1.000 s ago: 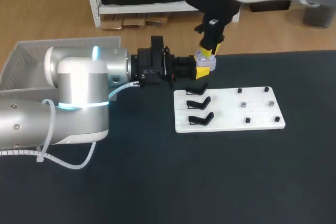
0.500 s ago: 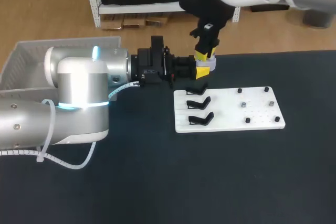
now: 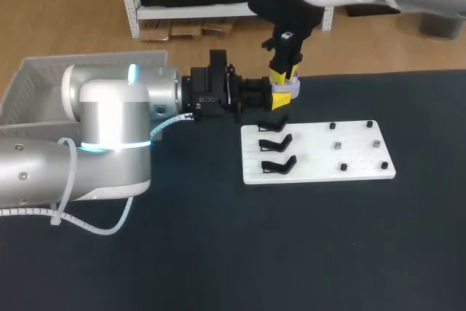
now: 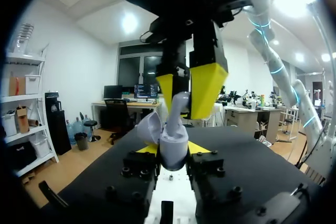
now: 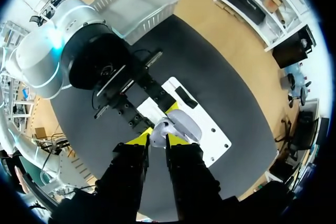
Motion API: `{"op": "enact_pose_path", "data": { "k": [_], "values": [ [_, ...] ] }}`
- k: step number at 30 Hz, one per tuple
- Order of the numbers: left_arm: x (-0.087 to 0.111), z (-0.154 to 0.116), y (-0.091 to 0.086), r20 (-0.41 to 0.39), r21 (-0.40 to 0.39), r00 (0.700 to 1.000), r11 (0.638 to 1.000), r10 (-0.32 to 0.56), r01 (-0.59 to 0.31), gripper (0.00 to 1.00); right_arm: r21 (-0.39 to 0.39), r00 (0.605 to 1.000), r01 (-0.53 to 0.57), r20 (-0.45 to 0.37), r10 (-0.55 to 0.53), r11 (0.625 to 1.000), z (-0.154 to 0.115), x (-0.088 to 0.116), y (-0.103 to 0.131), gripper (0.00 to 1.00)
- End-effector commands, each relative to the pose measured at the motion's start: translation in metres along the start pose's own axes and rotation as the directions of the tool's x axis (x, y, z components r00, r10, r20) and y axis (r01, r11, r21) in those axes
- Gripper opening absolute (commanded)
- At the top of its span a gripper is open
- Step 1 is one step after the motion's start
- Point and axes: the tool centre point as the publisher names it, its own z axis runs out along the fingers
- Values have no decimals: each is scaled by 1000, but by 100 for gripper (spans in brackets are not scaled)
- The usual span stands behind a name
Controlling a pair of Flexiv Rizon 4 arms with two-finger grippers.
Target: Pick up each earbud case from the left stands, insert the matching earbuds, close the lid, and place the case in the box.
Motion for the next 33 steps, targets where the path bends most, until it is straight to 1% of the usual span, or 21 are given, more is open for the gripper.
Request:
{"op": "enact_pose_path", "data": {
  "k": [1,9,33],
  "values": [
    [2,0,-1,7,-5,1000,1000,5,-5,0,-5,1000,1,-8,-1,1000,0,-2,-3,0],
    [2,0,-1,7,-5,1000,1000,5,-5,0,-6,1000,-1,-12,1,1000,0,-1,-3,0],
    [2,0,-1,7,-5,1000,1000,5,-5,0,-1,999,5,-46,-5,1000,11,-1,-6,0]
  ]
}}
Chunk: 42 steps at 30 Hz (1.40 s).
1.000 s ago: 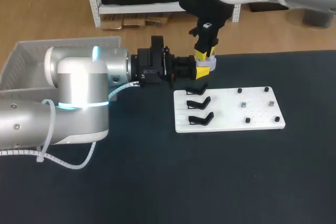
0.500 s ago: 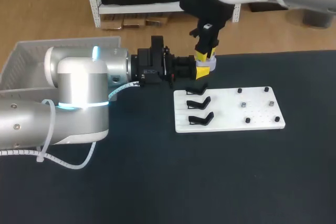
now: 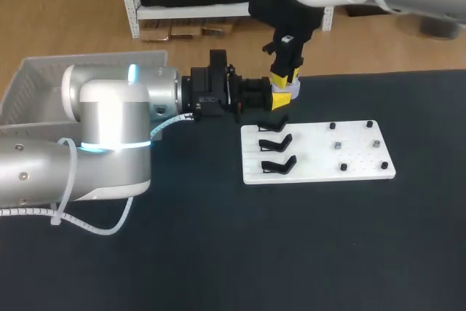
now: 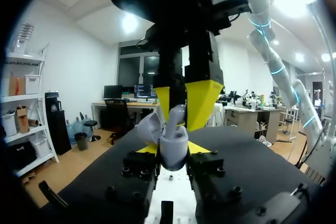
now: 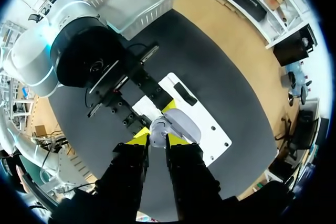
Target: Pick up each earbud case from the left stands, insert the matching earbuds, close the lid, and place the case in the box.
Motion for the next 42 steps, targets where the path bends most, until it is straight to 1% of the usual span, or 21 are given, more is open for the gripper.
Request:
{"op": "enact_pose_path", "data": {
  "k": [1,6,7,8,15,18,22,27,30,42],
  "values": [
    [1,0,-1,8,-5,1000,1000,5,-5,0,-1,1000,3,-9,-3,1000,2,-3,-2,0],
    [1,0,-1,8,-5,1000,1000,5,-5,0,0,1000,8,-14,-8,1000,3,-3,0,0],
    [1,0,-1,8,-5,1000,1000,5,-5,0,1,1000,9,-16,-9,1000,3,-3,0,8],
    [1,0,-1,8,-5,1000,1000,5,-5,0,1,1000,11,-17,-11,1000,4,-3,0,12],
    [1,0,-1,8,-5,1000,1000,5,-5,0,1,1000,17,-16,-17,1000,2,-3,2,11],
    [1,0,-1,8,-5,1000,1000,5,-5,0,4,1000,19,-15,-19,1000,1,-2,2,12],
    [1,0,-1,8,-5,1000,1000,5,-5,0,7,1000,14,-15,-14,1000,0,1,1,19],
    [1,0,-1,8,-5,1000,1000,5,-5,0,5,1000,11,-15,-11,1000,1,2,2,22],
    [1,0,-1,8,-5,1000,1000,5,-5,0,4,1000,12,-16,-12,1000,1,2,2,26],
    [1,0,-1,8,-5,1000,1000,5,-5,0,10,1000,7,-9,-7,1000,-3,1,0,30]
  ]
}}
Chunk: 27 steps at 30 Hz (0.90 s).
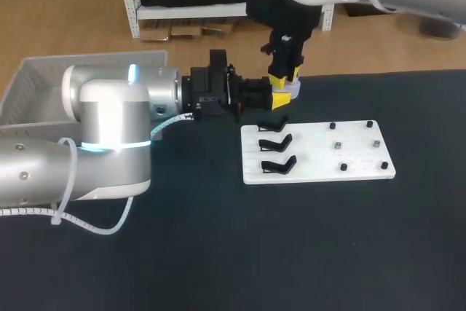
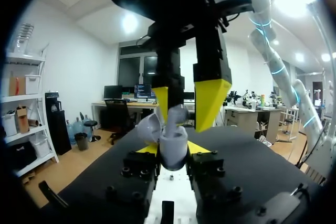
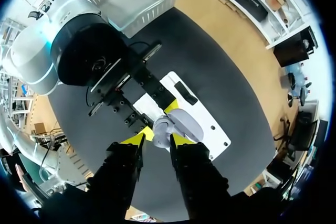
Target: Pick up each earbud case from the left stands, insert the matching earbuds, close the lid, and place the case in the box.
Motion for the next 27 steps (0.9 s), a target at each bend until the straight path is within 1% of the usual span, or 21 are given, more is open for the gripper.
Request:
{"op": "enact_pose_path", "data": {
  "k": [1,15,27],
  "values": [
    [1,0,-2,6,-5,1000,1000,4,-4,0,4,1000,-3,6,3,1000,-2,1,-1,30],
    [1,0,-2,6,-5,1000,1000,4,-4,0,12,1000,-8,3,8,1000,-3,1,-2,30],
    [1,0,-2,6,-5,1000,1000,4,-4,0,22,1000,-17,20,16,1000,-12,0,-4,30]
  ]
}}
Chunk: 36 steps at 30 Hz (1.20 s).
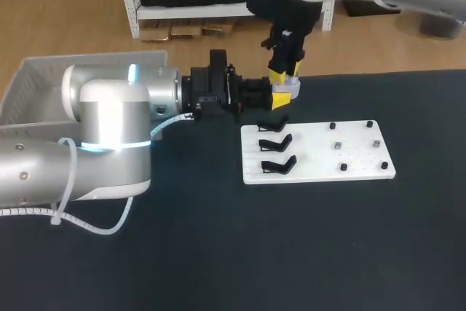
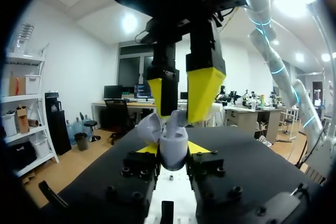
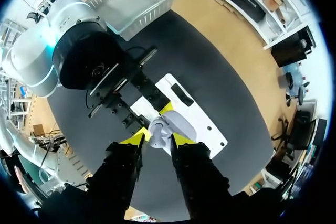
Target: Pick up each earbud case from the left stands, insert the matching earbuds, close the lid, and place the case in the box.
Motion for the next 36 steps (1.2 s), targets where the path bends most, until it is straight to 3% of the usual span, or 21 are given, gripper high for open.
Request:
{"op": "enact_pose_path", "data": {
  "k": [1,9,19,26,30,36],
  "values": [
    [1,0,-1,7,-5,1000,1000,4,-4,0,5,1000,-12,12,12,1000,-6,3,0,30],
    [1,0,-1,7,-5,1000,1000,4,-4,0,10,999,-26,35,25,1000,-18,14,0,29],
    [1,0,-1,7,-5,1000,1000,4,-4,0,-11,999,-51,0,52,999,-7,27,5,25],
    [1,0,-1,7,-5,1000,1000,4,-4,0,-28,999,-52,1,52,998,-5,27,10,23],
    [1,0,-1,7,-5,1000,1000,4,-4,0,-31,999,-54,-3,54,998,-5,26,12,14],
    [1,0,-1,7,-5,1000,1000,4,-4,0,-41,999,-44,-5,44,998,-2,26,15,15]
  ]
}}
